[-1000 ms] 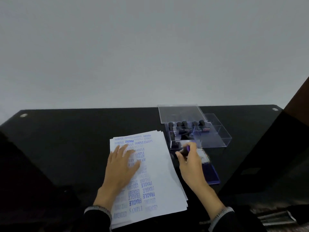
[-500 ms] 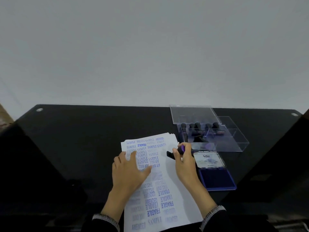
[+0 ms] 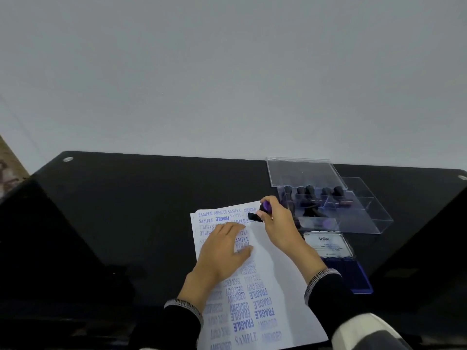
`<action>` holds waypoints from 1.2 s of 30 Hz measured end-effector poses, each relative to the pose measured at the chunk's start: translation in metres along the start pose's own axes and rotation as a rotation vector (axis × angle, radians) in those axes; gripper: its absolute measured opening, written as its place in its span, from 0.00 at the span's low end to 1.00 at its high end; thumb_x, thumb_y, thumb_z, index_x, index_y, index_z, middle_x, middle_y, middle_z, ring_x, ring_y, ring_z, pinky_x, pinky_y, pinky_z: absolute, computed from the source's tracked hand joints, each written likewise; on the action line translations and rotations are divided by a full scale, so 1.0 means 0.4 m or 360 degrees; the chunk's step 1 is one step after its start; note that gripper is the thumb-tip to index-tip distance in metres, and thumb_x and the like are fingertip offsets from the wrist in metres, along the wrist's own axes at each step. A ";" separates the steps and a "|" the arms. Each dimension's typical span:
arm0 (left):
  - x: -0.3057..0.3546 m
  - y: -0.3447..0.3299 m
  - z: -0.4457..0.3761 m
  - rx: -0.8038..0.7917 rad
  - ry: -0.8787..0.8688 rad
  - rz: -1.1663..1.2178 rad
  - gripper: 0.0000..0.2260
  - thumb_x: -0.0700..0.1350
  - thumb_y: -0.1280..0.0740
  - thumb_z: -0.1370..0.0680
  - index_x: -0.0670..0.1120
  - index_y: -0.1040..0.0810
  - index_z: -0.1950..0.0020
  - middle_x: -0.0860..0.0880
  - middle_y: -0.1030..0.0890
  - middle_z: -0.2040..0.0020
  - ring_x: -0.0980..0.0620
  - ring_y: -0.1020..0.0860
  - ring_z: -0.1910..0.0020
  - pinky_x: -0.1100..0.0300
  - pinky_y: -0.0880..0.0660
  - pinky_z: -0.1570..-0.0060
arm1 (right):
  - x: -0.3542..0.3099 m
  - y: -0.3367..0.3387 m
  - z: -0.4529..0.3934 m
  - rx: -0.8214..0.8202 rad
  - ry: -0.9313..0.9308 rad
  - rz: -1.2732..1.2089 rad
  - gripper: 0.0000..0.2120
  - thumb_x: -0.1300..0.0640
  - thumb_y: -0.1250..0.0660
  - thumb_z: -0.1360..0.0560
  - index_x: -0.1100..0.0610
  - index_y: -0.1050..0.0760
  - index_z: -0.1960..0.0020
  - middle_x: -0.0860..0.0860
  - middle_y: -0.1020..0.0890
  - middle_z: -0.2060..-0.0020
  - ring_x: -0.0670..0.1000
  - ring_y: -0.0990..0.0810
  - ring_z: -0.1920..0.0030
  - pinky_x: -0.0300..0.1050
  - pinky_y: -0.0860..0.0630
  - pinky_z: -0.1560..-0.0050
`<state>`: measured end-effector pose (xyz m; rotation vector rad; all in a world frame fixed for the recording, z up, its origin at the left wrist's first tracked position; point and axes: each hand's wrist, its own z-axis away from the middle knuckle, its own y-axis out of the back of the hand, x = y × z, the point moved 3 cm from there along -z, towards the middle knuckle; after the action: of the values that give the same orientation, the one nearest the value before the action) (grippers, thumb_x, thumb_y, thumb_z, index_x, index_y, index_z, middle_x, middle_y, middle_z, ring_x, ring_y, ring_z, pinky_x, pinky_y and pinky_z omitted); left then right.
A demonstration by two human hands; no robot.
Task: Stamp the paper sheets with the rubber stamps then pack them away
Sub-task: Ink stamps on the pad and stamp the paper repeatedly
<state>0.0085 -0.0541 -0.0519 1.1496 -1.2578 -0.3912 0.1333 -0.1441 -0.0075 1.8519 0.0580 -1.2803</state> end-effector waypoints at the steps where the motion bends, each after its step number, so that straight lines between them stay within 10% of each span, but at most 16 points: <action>1: -0.003 -0.002 -0.004 0.0000 0.0018 -0.0021 0.27 0.60 0.38 0.23 0.54 0.38 0.26 0.57 0.33 0.30 0.58 0.36 0.32 0.61 0.38 0.33 | 0.005 -0.005 -0.003 -0.0021 0.0036 0.0058 0.08 0.60 0.39 0.21 0.54 0.32 0.42 0.49 0.27 0.50 0.48 0.27 0.51 0.39 0.30 0.53; 11: -0.016 -0.022 -0.022 0.0069 -0.0052 -0.0208 0.30 0.64 0.41 0.24 0.56 0.41 0.25 0.57 0.36 0.29 0.56 0.38 0.33 0.59 0.44 0.32 | 0.004 -0.024 -0.003 -0.0190 0.0218 0.0494 0.20 0.64 0.39 0.21 0.55 0.37 0.31 0.53 0.28 0.37 0.51 0.28 0.39 0.41 0.28 0.42; 36: -0.026 -0.001 -0.015 0.0099 -0.0015 -0.0035 0.28 0.60 0.37 0.23 0.54 0.39 0.25 0.56 0.40 0.26 0.55 0.41 0.28 0.58 0.43 0.30 | -0.005 -0.045 0.005 -0.0092 0.0269 0.0725 0.17 0.66 0.37 0.23 0.56 0.34 0.37 0.53 0.24 0.44 0.51 0.23 0.49 0.40 0.25 0.52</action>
<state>0.0106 -0.0434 -0.0570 1.2163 -1.2736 -0.3765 0.1222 -0.1334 -0.0173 1.7874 -0.2227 -0.7996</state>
